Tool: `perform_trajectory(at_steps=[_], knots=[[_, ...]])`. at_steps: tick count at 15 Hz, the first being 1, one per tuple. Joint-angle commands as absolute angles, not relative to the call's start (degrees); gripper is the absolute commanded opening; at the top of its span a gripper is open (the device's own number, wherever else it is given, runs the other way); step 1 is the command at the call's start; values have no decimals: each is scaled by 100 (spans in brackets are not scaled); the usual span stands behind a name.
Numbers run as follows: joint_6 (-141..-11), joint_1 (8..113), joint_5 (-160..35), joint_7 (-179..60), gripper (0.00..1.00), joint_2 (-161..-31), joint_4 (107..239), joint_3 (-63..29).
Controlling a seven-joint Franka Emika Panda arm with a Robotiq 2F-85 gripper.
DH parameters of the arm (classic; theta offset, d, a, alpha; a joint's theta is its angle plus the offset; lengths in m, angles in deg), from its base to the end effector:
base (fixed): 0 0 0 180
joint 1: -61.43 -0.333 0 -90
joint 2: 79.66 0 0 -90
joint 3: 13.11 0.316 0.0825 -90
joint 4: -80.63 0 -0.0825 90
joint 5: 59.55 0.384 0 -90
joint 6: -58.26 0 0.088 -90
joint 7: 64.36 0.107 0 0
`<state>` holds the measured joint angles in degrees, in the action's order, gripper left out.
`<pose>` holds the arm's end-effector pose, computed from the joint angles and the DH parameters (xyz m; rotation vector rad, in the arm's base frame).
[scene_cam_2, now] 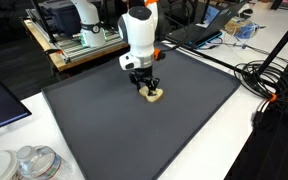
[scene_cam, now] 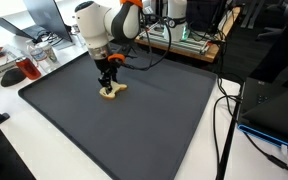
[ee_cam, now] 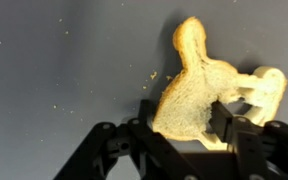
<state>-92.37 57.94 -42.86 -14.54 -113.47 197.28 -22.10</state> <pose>0.5909 -0.0640 0.1537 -2.5502 1.7294 0.0066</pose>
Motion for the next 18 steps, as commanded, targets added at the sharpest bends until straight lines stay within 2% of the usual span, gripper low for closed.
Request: perform_trajectory(at_steps=[1, 5, 6, 18], knots=[[-9244, 5674, -4524, -1161, 31, -11394, 19671, -2322], [-9242, 5681, -4629, -1128, 3, -11358, 19678, -2324], [-9236, 5681, -4653, -1126, 1, -11344, 19679, -2325], [-9064, 5495, -5339, -1200, 2, -11238, 19756, -2426]])
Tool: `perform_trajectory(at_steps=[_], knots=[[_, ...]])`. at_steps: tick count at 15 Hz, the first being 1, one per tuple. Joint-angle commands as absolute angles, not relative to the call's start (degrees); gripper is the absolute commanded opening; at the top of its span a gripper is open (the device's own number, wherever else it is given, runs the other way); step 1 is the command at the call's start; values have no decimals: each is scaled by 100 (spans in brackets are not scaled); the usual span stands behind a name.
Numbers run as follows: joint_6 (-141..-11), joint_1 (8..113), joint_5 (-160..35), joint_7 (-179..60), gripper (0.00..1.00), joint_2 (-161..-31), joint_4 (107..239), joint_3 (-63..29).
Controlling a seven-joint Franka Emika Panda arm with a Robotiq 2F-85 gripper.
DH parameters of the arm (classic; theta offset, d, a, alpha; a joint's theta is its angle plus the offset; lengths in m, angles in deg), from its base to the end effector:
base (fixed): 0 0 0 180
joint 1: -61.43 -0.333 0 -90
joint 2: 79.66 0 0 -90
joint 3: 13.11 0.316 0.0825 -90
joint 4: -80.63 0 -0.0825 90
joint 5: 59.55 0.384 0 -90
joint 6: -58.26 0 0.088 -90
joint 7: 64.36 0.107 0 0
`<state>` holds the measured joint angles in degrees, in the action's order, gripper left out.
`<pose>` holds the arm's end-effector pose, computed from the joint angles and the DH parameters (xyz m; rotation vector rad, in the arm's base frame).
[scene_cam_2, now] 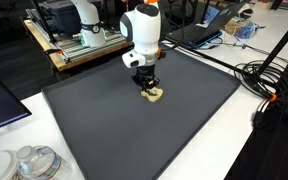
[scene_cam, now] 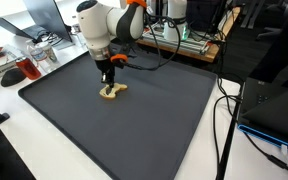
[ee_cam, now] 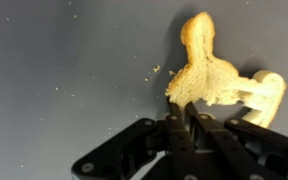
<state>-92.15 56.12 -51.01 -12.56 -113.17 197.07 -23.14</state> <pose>0.5949 -0.0524 0.1588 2.6801 -1.6175 0.0442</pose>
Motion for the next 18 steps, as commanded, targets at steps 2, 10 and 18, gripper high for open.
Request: perform_trajectory(at_steps=[2, 10, 18], knots=[[-9067, 5502, -5399, -1230, 2, -11207, 19782, -2425], [-9095, 5581, -5508, -1636, 2, -11144, 19844, -2353], [-9130, 5561, -5754, -2689, 2, -11147, 19864, -2307]])
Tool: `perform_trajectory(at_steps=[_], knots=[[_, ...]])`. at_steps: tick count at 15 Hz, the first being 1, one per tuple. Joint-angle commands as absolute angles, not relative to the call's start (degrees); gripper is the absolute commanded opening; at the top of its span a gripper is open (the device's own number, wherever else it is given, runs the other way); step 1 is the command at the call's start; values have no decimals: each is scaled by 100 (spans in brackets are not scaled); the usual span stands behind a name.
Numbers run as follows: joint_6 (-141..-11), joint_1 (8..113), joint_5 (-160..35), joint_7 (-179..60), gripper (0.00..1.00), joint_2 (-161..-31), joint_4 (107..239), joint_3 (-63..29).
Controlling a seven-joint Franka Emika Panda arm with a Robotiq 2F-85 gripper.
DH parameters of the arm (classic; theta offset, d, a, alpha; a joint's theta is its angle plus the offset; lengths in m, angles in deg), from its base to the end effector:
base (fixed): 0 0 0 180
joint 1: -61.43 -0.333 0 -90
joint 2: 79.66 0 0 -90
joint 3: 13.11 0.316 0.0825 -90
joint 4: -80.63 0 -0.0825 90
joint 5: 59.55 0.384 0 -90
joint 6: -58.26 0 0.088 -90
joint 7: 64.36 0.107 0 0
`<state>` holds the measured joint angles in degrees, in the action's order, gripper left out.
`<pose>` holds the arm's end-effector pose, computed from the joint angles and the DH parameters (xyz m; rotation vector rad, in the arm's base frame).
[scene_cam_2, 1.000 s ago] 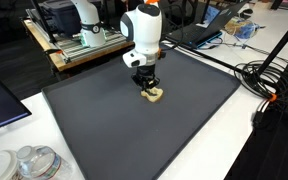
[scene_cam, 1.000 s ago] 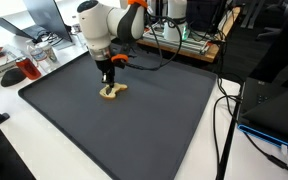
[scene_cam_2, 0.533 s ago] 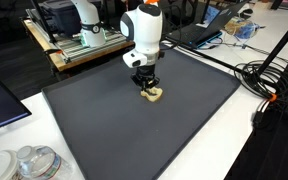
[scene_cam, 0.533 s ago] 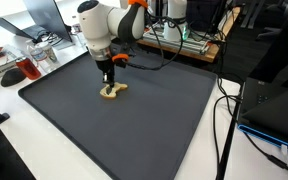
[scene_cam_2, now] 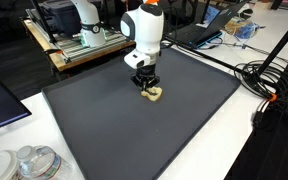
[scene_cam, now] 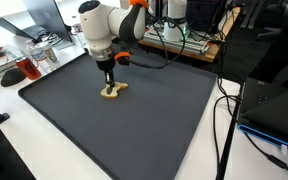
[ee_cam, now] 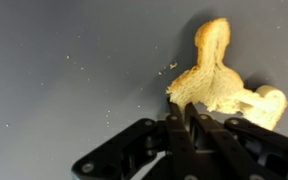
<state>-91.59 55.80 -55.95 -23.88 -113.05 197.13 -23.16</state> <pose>0.5943 -0.0472 0.1587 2.8344 -1.2135 0.0452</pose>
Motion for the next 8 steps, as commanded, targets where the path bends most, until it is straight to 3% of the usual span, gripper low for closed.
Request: perform_trajectory(at_steps=[1, 8], knots=[[-9138, 5554, -5759, -2791, 2, -11146, 19866, -2315], [-9142, 5559, -5699, -3330, 2, -11154, 19869, -2316]])
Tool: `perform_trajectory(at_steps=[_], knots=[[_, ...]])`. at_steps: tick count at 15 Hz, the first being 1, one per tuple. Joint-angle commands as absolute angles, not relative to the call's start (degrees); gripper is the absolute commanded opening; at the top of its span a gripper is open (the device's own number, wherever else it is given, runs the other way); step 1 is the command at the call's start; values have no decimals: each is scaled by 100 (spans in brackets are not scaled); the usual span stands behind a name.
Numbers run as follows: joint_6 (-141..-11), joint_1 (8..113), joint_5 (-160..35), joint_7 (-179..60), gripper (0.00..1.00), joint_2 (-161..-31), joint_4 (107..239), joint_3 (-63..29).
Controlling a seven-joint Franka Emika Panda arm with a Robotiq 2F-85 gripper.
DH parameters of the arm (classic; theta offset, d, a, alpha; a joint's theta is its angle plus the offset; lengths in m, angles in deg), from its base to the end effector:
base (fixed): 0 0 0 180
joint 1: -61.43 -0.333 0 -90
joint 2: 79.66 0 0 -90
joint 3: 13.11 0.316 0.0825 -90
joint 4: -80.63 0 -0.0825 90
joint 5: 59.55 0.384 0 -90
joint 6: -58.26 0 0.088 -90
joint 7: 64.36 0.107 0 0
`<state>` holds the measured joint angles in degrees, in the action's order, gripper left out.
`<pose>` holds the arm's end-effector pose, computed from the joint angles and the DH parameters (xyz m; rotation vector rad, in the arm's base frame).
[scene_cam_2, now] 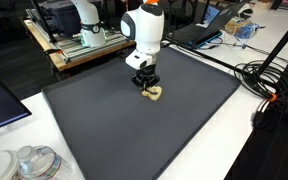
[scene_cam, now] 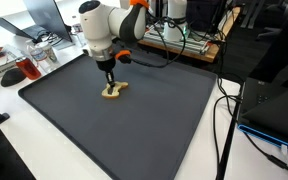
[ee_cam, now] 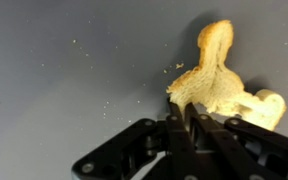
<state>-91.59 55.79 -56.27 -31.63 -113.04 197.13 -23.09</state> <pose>0.5944 -0.0462 0.1587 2.9093 -1.0092 0.0396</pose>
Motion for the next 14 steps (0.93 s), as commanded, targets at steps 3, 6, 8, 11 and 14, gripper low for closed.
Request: perform_trajectory(at_steps=[3, 6, 8, 11, 14], knots=[[-9130, 5550, -5687, -3416, 2, -11160, 19863, -2332], [-9095, 5591, -5632, -3501, 2, -11140, 19859, -2296], [-9101, 5614, -5625, -3620, 36, -11096, 19891, -2260], [-9087, 5647, -5598, -3738, 55, -11036, 19934, -2237], [-9078, 5605, -5644, -3686, 76, -10967, 19975, -2293]])
